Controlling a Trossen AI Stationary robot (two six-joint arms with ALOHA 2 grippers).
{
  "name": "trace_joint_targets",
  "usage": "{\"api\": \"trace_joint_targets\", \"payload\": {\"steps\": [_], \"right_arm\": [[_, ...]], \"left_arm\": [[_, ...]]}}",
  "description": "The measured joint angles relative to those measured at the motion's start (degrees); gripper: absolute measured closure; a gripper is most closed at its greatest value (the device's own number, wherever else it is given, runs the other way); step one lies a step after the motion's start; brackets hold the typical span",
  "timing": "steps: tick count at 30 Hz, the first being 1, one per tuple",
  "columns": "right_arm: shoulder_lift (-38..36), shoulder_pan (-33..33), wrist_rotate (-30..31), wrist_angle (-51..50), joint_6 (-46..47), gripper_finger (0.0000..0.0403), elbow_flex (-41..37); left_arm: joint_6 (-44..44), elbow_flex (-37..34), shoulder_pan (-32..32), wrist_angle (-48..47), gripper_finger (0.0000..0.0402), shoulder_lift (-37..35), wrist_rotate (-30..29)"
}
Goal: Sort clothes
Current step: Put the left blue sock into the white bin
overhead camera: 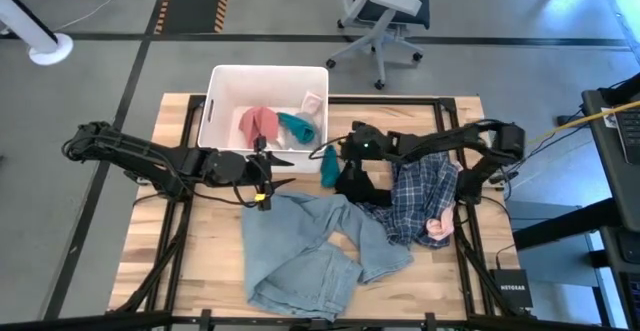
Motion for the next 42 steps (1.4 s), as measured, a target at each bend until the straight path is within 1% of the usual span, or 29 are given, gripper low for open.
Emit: {"api": "trace_joint_targets", "payload": {"steps": [3, 7, 9, 13, 17, 21, 24, 26, 28, 30, 31, 32, 34, 37, 39, 42], "right_arm": [[5.05, -0.07, -0.91, 4.38, 0.12, 0.0196, 0.32], [9.42, -0.15, 2.77, 8.85, -0.39, 0.0196, 1.22], [10.64, -0.53, 3.53, 9.17, -1.02, 0.0196, 1.37], [12.92, -1.31, 2.15, 9.87, -2.25, 0.0196, 2.15], [15.87, -1.49, -1.15, 14.21, -2.97, 0.0196, 2.19], [17.36, -1.48, -0.61, 16.67, -2.97, 0.0202, 2.25], [17.36, -1.46, 0.47, 16.43, -3.87, 0.0236, 2.25], [17.32, -1.41, 0.45, 16.18, -4.74, 0.0275, 2.23], [17.32, -1.43, 0.45, 15.81, -6.05, 0.0322, 2.23], [16.68, -1.43, 0.74, 14.87, -7.13, 0.0370, 2.19], [16.16, -1.43, 1.67, 14.08, -7.81, 0.0382, 2.19], [15.38, -1.37, 2.88, 12.73, -8.73, 0.0387, 2.14], [13.20, -0.84, 5.96, 9.91, -9.89, 0.0375, 2.05], [7.75, -0.12, 11.33, 5.02, -11.68, 0.0355, 2.07], [3.72, 0.23, 14.02, 1.56, -12.94, 0.0355, 2.08], [-2.80, 1.36, 16.67, -1.64, -14.93, 0.0371, 2.06]], "left_arm": [[0.50, 0.00, 0.00, 0.27, 0.0233, -0.01, 0.00], [0.53, 0.00, 0.01, 0.07, 0.0233, 0.00, -0.02], [0.52, 0.00, 0.00, 0.35, 0.0233, 0.00, 0.00], [0.54, 0.00, 0.00, 0.66, 0.0233, 0.00, -0.02], [0.52, 0.00, 0.00, 1.05, 0.0233, 0.00, 0.00], [0.52, 0.00, 0.00, 0.93, 0.0233, 0.00, 0.00], [0.52, 0.00, 0.01, 0.89, 0.0233, 0.00, 0.00], [0.52, 0.02, 0.00, 0.93, 0.0233, 0.00, 0.00], [0.52, 0.00, 0.02, 0.86, 0.0233, 0.00, 0.00], [0.52, 0.02, 0.00, 0.79, 0.0233, 0.00, 0.00], [0.50, 0.01, 0.01, 0.67, 0.0233, 0.00, -0.01], [0.50, 0.01, 0.00, 0.48, 0.0233, 0.00, 0.00], [0.43, 0.00, 0.00, 0.05, 0.0233, 0.00, 0.00], [-0.09, 0.02, 0.00, -0.44, 0.0233, 0.00, -0.02], [-0.09, 0.01, 0.00, -0.44, 0.0233, 0.00, -0.02], [-0.16, 0.01, 0.01, -0.32, 0.0233, 0.00, -0.02]]}}
